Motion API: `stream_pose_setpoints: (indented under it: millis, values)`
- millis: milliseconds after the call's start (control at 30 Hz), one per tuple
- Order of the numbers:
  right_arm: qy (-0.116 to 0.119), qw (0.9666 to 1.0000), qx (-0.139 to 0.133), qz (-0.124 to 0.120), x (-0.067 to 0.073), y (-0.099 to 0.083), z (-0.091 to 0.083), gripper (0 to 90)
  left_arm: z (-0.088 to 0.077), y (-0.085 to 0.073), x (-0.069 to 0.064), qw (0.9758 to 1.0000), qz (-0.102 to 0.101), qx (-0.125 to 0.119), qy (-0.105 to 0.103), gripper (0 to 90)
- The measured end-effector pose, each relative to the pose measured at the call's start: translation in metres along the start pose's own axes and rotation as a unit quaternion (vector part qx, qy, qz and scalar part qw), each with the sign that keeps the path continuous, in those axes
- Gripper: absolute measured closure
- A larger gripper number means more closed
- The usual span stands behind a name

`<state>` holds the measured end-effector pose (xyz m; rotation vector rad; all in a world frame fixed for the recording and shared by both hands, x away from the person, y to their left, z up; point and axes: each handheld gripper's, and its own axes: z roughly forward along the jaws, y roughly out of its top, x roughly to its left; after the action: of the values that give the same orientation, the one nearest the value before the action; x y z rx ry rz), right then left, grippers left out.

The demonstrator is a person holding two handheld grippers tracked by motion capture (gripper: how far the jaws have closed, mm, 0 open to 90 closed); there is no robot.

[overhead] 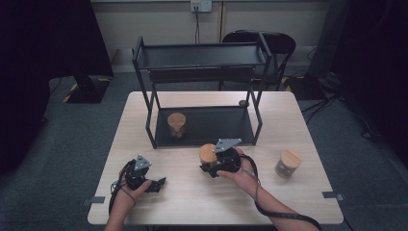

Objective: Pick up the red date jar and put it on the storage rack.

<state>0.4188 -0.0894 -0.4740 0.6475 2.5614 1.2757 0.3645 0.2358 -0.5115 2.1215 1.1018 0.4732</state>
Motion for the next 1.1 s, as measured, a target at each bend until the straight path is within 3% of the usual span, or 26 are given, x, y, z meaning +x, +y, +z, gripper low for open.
stream_pose_setpoints:
  millis: [1100]
  values:
    - [-0.017, 0.9998, 0.007, 0.007, -0.017, 0.017, 0.018, 25.6, 0.000, 0.000, 0.000, 1.0000, 0.000, 0.000, 0.000, 0.2]
